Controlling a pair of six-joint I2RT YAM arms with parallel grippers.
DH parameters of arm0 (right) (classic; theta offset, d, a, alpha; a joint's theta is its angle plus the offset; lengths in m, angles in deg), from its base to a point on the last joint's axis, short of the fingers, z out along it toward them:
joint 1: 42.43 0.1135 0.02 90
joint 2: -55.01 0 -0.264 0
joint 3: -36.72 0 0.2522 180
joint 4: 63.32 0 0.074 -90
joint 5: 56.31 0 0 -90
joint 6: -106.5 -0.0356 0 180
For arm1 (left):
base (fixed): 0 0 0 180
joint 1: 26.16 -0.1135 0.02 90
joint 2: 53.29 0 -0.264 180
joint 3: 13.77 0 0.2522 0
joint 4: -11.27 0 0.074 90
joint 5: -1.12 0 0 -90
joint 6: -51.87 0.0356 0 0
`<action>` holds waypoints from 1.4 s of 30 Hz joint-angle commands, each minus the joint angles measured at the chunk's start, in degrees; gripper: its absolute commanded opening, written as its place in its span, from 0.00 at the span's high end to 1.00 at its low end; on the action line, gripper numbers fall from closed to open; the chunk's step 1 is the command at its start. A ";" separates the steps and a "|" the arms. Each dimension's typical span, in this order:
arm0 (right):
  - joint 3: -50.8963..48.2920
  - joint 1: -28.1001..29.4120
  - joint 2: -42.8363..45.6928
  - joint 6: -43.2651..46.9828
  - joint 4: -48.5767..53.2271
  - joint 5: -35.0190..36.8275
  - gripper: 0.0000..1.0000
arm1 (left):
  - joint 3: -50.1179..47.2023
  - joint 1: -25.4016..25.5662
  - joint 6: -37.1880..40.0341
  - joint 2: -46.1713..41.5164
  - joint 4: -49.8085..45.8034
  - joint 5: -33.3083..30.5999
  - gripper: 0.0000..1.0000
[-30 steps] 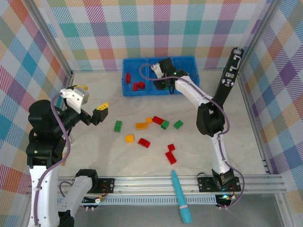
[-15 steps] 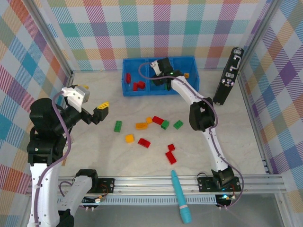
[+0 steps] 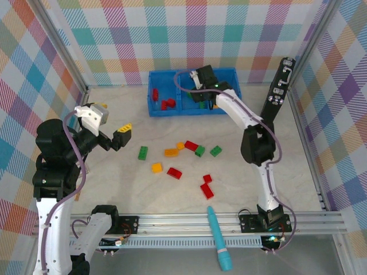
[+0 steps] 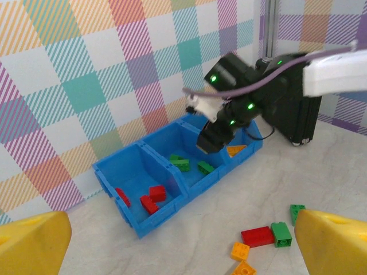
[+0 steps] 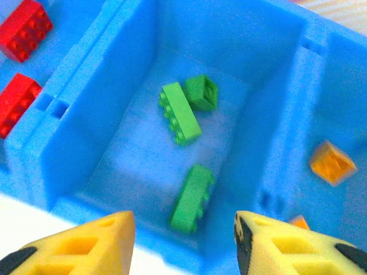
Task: Sort the legos into containers by color
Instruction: Place the lego in the container, then pick up the lego from the center of the table.
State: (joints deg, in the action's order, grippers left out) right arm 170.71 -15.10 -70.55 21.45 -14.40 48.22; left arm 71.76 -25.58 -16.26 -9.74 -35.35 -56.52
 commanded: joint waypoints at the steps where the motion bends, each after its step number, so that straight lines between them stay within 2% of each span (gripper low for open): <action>1: -8.58 0.27 10.28 -14.59 9.11 3.07 0.49 | 0.29 -1.02 -0.84 -0.05 1.34 1.91 0.00; 4: -23.35 0.53 20.46 -24.99 6.88 1.68 0.47 | 0.14 -1.02 -1.10 0.13 1.66 2.44 0.00; 7: -32.87 0.53 27.88 -36.88 7.63 0.08 0.45 | -0.04 -1.02 -1.41 0.20 2.26 2.80 0.00; 12: -46.01 0.53 34.22 -55.18 7.71 -7.44 0.45 | 0.29 -1.02 -1.52 -0.22 2.01 3.17 0.00; 19: -60.54 0.46 36.88 -70.10 -2.46 -15.03 0.44 | -0.14 -1.01 -1.56 -1.73 2.40 2.97 0.00; 25: -64.05 0.40 38.69 -73.38 -6.40 -13.99 0.41 | -0.21 -1.01 -1.65 -1.97 2.44 3.33 0.00; 35: -63.99 0.01 33.30 -73.52 -9.10 -15.21 0.31 | -0.33 -1.02 -1.57 -2.04 2.41 3.06 0.00; 42: -64.42 -0.34 29.88 -74.38 -12.26 -16.89 0.29 | -0.33 -1.02 -1.64 -1.89 2.50 3.24 0.00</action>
State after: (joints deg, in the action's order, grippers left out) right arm 106.43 -15.12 -39.32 -51.86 -25.15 32.48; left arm 71.76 -25.63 -17.53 -11.16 -35.11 -54.82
